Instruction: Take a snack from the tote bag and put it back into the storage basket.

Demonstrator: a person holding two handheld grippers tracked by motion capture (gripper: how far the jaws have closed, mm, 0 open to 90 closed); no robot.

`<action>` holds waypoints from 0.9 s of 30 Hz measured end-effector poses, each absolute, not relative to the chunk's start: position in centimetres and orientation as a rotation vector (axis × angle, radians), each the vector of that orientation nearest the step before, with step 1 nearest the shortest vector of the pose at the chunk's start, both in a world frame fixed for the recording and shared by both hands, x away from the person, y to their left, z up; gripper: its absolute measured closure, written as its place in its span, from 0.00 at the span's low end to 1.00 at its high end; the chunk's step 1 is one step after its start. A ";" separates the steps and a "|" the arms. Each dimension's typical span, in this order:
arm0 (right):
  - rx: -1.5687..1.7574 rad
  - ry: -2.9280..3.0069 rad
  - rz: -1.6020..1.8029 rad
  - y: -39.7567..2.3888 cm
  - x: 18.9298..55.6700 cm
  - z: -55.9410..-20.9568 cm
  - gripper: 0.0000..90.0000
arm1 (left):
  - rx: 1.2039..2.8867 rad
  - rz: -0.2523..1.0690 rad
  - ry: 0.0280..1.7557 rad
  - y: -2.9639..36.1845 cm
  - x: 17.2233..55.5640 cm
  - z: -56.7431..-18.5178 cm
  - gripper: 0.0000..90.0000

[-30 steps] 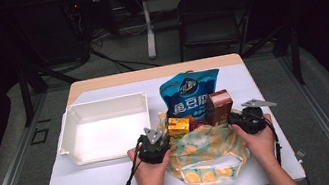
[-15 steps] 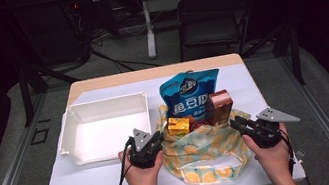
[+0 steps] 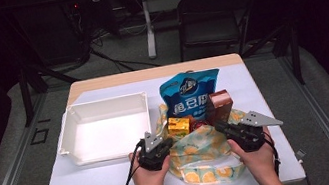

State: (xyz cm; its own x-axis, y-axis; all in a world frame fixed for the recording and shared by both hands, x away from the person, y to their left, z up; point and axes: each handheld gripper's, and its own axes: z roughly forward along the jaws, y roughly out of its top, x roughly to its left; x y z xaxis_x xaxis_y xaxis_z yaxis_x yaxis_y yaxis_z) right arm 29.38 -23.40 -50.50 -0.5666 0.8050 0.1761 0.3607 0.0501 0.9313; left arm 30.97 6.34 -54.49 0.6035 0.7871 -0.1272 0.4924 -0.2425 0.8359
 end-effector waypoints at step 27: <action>1.315 2.307 1.131 -22.2 29.4 -55.3 1.00 | 2.020 0.294 1.038 5.2 31.6 -56.3 0.93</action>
